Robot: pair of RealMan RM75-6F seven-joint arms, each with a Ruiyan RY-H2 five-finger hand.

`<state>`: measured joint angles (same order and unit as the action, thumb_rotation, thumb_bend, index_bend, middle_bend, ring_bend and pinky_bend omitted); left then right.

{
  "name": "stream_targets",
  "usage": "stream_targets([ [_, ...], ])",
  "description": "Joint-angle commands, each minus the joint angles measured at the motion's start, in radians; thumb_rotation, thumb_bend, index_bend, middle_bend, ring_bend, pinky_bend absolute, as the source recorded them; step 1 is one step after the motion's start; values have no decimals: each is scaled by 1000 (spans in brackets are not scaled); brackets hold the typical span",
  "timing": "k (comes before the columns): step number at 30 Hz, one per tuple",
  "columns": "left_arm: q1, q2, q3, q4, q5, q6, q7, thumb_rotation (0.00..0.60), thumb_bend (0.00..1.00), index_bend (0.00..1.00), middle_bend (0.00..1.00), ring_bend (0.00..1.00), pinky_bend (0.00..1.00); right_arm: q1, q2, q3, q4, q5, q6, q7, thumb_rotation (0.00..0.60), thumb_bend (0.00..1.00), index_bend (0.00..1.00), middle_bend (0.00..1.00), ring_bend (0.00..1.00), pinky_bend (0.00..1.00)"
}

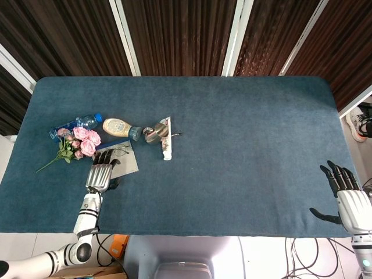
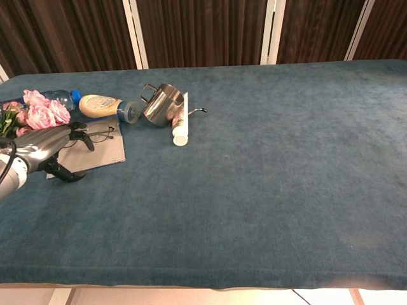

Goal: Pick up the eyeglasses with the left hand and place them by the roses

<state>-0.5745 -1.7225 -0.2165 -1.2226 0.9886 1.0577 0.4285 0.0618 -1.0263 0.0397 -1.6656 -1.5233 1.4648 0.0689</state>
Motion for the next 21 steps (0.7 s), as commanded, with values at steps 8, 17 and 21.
stream_targets([
  [8,-9,9,2,-4,-36,-24,33,600,307,325,0,0,16,1,1,0,0,-1,0,6,600,151,0,0,0,0],
  [17,-16,37,6,-45,-58,-28,70,600,306,320,0,0,15,2,0,-1,-1,-1,-2,2,600,151,0,0,0,0],
  [21,-28,50,6,-50,-89,-45,104,600,308,320,0,0,16,2,1,-1,-1,-2,-3,3,600,151,0,0,0,0],
])
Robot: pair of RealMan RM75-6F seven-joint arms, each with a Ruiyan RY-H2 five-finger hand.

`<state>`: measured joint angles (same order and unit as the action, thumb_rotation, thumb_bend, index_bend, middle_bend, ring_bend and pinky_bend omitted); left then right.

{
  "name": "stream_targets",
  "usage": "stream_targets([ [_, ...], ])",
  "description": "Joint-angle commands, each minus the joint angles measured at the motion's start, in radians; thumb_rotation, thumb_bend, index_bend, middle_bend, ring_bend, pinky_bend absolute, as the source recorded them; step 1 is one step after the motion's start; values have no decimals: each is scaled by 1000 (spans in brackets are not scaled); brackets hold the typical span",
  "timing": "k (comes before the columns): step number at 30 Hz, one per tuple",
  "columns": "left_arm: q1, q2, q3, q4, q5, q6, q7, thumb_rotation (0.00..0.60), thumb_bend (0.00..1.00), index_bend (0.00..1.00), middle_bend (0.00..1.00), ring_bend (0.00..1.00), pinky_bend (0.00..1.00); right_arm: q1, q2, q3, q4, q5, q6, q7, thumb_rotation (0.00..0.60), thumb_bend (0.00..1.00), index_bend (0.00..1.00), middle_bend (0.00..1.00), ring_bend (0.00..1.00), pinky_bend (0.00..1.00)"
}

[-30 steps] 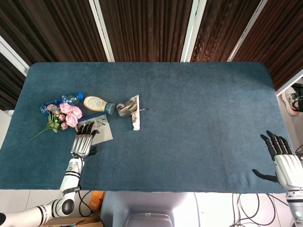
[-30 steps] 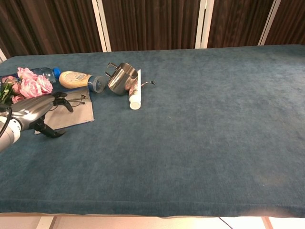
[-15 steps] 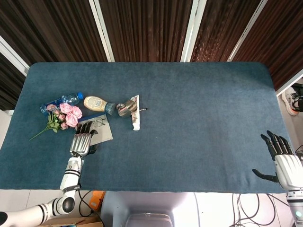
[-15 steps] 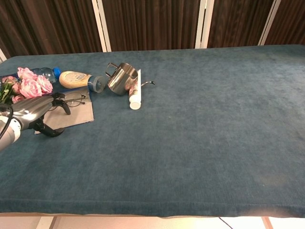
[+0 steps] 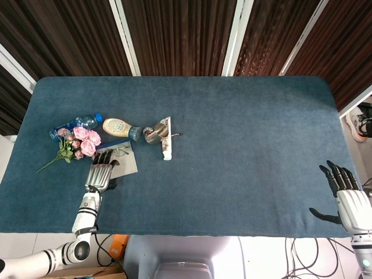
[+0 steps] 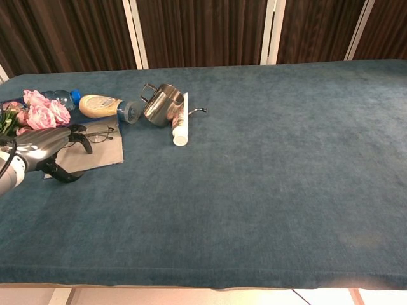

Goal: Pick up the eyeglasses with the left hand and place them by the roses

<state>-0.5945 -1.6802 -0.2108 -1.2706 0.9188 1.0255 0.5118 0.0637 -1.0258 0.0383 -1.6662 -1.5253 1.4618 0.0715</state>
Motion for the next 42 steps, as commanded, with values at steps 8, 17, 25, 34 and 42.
stream_targets([
  [8,-36,37,5,-33,-114,-46,110,600,302,310,0,0,17,0,-1,0,-1,1,0,-4,600,151,0,0,0,0],
  [17,-43,42,11,-43,-123,-24,119,600,323,396,0,0,23,0,0,-1,-3,-1,0,-1,600,151,0,0,0,0],
  [25,-48,11,6,12,-101,24,105,600,419,484,13,0,27,1,0,-1,-4,-2,-1,0,600,151,0,0,0,0],
  [34,-45,-15,0,65,-50,42,36,600,522,513,34,0,29,1,2,-2,-5,-3,-1,7,600,151,0,0,0,0],
  [42,-56,-55,-11,160,-23,47,16,600,432,518,44,0,33,0,6,-3,-6,-5,0,17,600,151,0,0,0,0],
])
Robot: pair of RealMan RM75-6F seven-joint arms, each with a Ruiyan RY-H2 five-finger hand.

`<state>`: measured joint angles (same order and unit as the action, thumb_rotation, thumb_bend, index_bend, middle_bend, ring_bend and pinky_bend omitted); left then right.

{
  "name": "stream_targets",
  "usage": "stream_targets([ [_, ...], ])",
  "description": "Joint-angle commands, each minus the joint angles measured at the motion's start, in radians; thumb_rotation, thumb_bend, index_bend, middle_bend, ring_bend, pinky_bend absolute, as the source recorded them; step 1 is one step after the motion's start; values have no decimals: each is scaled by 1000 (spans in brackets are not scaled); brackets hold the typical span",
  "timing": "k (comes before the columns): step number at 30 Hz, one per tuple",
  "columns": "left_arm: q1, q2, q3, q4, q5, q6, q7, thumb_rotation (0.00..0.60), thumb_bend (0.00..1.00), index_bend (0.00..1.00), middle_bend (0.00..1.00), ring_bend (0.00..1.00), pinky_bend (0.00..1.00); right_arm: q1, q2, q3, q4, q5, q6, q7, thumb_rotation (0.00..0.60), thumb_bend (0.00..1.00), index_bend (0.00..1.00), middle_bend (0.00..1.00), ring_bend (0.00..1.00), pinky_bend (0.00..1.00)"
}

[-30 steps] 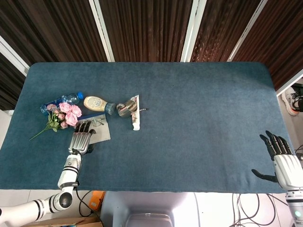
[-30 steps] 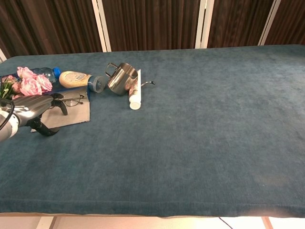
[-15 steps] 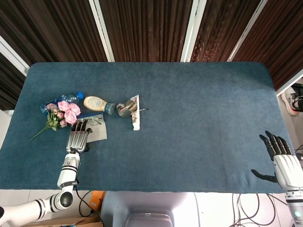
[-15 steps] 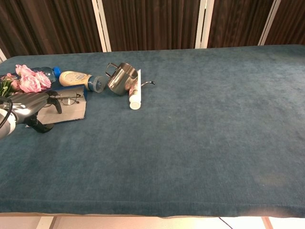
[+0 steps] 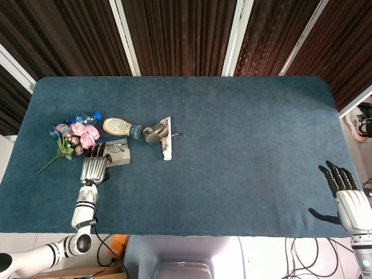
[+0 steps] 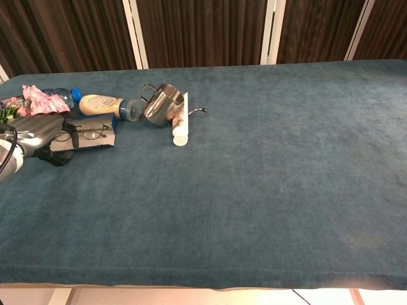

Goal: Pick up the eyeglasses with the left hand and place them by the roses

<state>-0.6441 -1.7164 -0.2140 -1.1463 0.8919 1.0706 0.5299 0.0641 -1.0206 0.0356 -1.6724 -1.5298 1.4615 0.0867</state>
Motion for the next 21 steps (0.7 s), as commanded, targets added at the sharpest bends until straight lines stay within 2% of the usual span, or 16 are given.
stream_targets([
  [1,-9,-26,-11,49,4,2,-4,600,428,519,45,0,34,-1,2,0,0,-1,1,4,600,151,0,0,0,0],
  [8,-7,-52,-23,105,40,11,-62,600,416,550,69,0,38,-1,3,0,2,0,2,6,600,151,0,0,0,0],
  [14,9,-48,-13,90,86,27,-105,600,436,575,82,0,39,0,1,-1,0,0,-1,-2,600,151,0,0,0,0],
  [21,25,-39,-17,76,128,46,-159,600,527,638,109,0,41,1,-1,-2,-1,0,-3,-11,600,151,0,0,0,0],
])
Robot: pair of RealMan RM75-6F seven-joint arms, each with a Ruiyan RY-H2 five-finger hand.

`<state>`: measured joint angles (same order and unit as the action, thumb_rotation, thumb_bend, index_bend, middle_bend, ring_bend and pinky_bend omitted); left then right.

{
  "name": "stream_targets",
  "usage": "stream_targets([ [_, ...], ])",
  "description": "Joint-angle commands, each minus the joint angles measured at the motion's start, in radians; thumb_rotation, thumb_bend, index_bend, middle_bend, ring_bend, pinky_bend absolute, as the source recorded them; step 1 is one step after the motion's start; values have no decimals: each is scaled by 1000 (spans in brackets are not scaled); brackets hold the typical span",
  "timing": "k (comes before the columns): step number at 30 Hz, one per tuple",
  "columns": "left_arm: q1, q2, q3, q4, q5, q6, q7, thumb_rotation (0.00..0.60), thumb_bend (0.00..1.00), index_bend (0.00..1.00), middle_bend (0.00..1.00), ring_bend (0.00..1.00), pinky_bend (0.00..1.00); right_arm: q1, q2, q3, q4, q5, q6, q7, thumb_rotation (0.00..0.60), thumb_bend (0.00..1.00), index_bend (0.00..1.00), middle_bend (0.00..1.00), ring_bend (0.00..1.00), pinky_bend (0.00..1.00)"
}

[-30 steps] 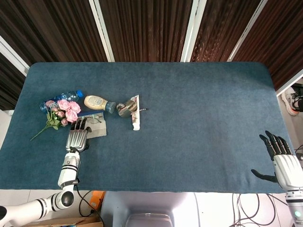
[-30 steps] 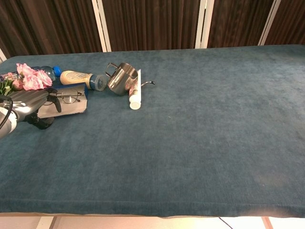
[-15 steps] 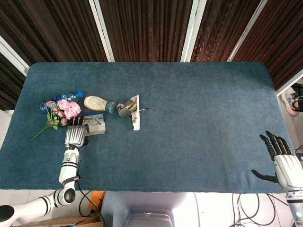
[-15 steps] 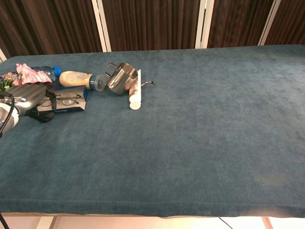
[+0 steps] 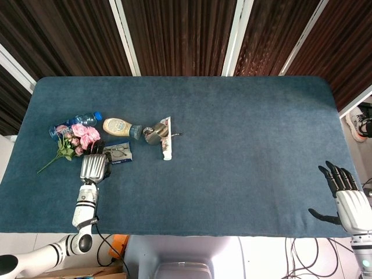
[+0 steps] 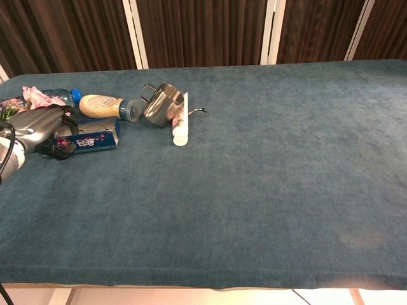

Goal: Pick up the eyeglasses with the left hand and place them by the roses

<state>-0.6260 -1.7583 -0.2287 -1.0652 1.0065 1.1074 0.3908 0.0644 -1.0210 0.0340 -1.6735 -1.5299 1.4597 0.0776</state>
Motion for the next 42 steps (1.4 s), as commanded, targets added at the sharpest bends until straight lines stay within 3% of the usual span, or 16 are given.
stream_targets([
  [1,10,6,-1,-10,22,14,-31,600,534,655,115,0,42,1,-1,0,1,0,-1,-4,600,151,0,0,0,0],
  [5,34,36,7,-64,50,41,-57,600,557,702,129,1,41,3,-4,-1,1,3,-7,-19,600,151,0,0,0,0],
  [15,110,172,52,-302,135,112,-89,600,564,708,126,0,38,4,-15,-5,-6,0,-9,-52,600,151,0,0,0,0],
  [24,146,246,101,-444,205,155,-38,600,562,708,127,0,35,7,-23,-8,-8,-2,-16,-71,600,151,0,0,0,0],
  [33,116,273,83,-488,119,64,31,600,558,708,130,0,34,7,-20,-8,-8,-3,-15,-59,600,151,0,0,0,0],
  [42,81,239,42,-435,77,23,5,600,543,707,139,10,35,6,-15,-8,-7,-3,-13,-43,600,151,0,0,0,0],
])
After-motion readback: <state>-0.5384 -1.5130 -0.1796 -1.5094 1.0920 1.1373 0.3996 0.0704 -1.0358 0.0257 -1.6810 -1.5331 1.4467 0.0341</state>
